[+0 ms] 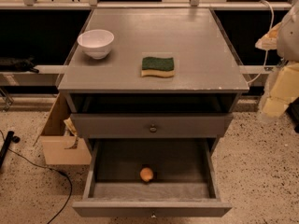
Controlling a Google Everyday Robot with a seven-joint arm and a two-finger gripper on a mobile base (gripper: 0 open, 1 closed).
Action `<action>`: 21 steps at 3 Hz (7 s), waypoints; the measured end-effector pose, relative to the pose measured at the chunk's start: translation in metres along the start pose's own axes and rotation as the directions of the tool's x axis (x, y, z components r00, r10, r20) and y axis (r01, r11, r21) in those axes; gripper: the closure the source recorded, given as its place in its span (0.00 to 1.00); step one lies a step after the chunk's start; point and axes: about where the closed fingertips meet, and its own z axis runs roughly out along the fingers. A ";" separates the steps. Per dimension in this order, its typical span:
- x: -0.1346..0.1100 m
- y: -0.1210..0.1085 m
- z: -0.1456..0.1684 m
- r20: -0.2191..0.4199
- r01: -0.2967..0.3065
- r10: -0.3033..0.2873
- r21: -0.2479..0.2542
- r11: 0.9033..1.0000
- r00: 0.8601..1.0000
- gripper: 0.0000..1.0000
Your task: Pick orange from middle drawer and place on counter
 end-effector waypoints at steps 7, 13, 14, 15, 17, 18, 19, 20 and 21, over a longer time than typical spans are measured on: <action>-0.089 0.179 0.270 0.178 -0.038 0.140 -0.483 0.875 0.974 0.00; -0.058 0.161 0.302 0.414 -0.187 0.370 -0.418 0.889 0.832 0.00; -0.060 0.152 0.314 0.397 -0.229 0.391 -0.397 0.889 0.830 0.00; -0.069 0.138 0.332 0.377 -0.262 0.403 -0.372 0.891 0.834 0.00; -0.072 0.126 0.353 0.369 -0.301 0.415 -0.328 0.895 0.831 0.00; 0.000 0.128 0.395 0.302 -0.504 0.606 -0.354 0.788 0.736 0.00; 0.043 0.148 0.445 0.238 -0.618 0.726 -0.396 0.679 0.645 0.00; 0.050 0.179 0.517 0.149 -0.663 0.791 -0.466 0.586 0.594 0.00; 0.050 0.183 0.519 0.143 -0.663 0.793 -0.474 0.580 0.592 0.00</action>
Offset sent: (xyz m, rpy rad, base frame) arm -0.0009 0.0214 -0.0414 0.1160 0.0434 0.0019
